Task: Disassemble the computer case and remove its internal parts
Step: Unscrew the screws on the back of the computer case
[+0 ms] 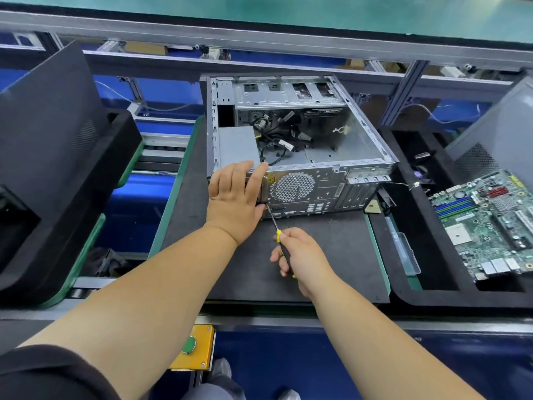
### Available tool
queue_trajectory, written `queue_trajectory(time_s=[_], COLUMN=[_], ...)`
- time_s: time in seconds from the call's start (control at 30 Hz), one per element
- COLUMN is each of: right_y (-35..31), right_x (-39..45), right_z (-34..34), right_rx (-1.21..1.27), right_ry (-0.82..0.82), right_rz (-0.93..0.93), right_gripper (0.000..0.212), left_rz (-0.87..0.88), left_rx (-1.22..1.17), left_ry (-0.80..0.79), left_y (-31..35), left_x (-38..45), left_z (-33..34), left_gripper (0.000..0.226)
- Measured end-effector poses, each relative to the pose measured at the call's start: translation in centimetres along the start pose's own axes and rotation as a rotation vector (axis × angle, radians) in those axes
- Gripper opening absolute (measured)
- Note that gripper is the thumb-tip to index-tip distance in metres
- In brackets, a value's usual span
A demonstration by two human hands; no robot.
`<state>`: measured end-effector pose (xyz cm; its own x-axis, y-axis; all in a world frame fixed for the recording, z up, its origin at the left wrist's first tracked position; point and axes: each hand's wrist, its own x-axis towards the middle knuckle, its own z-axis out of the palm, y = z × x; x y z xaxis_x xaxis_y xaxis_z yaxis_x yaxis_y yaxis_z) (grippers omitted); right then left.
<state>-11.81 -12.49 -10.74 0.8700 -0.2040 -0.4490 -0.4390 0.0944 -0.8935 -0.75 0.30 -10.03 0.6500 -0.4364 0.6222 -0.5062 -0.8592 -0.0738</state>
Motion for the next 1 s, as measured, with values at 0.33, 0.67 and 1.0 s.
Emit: queue_trajectory(time_s=[0.33, 0.67, 1.0], right_y=[-0.3, 0.0, -0.9], right_x=[-0.2, -0.1, -0.3], right_z=[-0.1, 0.3, 1.6], right_rx=[0.005, 0.030, 0.286], right_ry=[0.004, 0.046, 0.053], right_rz=[0.008, -0.014, 0.167], right_gripper=[0.016, 0.015, 0.008], left_rz=[0.002, -0.002, 0.011], left_rx=[0.006, 0.012, 0.012], left_ry=[-0.001, -0.018, -0.014], left_y=[0.1, 0.0, -0.1], left_x=[0.0, 0.0, -0.1], left_z=[-0.1, -0.2, -0.2], left_gripper=[0.091, 0.091, 0.093])
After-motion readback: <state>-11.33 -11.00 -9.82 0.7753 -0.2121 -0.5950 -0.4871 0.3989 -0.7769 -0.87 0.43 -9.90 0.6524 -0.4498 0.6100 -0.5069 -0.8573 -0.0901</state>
